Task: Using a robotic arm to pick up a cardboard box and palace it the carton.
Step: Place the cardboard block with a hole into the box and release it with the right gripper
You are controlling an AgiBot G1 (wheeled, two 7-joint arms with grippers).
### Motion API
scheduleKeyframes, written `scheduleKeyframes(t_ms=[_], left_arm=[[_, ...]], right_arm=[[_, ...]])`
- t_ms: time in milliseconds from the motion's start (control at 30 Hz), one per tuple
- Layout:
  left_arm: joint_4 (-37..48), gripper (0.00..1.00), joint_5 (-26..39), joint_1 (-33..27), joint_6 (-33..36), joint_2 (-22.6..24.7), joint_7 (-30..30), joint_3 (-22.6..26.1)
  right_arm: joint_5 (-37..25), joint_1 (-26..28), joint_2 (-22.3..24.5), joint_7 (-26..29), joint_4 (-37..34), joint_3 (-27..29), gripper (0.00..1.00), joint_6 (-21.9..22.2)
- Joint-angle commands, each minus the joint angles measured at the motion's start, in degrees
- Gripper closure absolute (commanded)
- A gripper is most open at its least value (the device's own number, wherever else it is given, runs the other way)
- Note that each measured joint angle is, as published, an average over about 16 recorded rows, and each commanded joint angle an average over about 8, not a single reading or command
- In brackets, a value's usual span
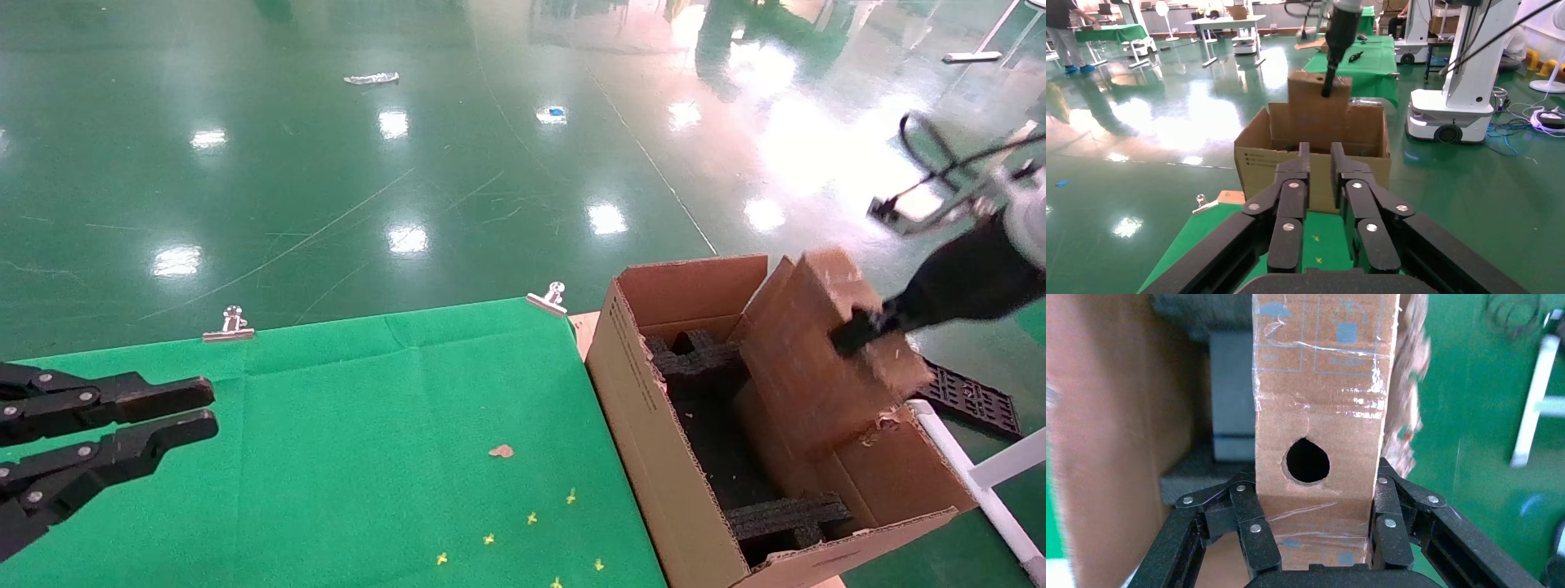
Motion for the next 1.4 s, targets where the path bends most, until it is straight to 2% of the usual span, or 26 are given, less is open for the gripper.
scheduleKeyframes(t_ms=[33,600,1000,1267,1300,1400], left_arm=[[0.0,0.0,0.0,0.0,0.0,0.0,0.0,0.01],[0.0,0.0,-0.04,-0.01,-0.03,-0.03,0.03,0.07],[0.0,0.0,-0.07,-0.02,-0.05,-0.04,0.05,0.11],[0.0,0.0,-0.09,-0.03,-0.06,-0.05,0.07,0.13],[0.0,0.0,-0.09,-0.03,-0.06,-0.06,0.07,0.14],[0.0,0.0,-0.1,-0.03,-0.06,-0.06,0.07,0.15]], right_arm=[[0.49,-1.98,-0.34,-0.49,-2.11,-0.38,1.0,-0.08],[3.31,-15.35,-6.88,-5.61,-17.88,-0.68,1.0,4.03],[6.74,-25.49,-10.09,-8.98,-25.1,1.03,1.0,10.46],[8.11,-30.36,-12.3,-10.91,-28.5,1.92,1.0,15.4],[8.32,-30.76,-12.44,-11.2,-28.8,2.06,0.94,15.88],[8.87,-31.68,-12.86,-11.93,-29.7,2.44,0.57,16.85]])
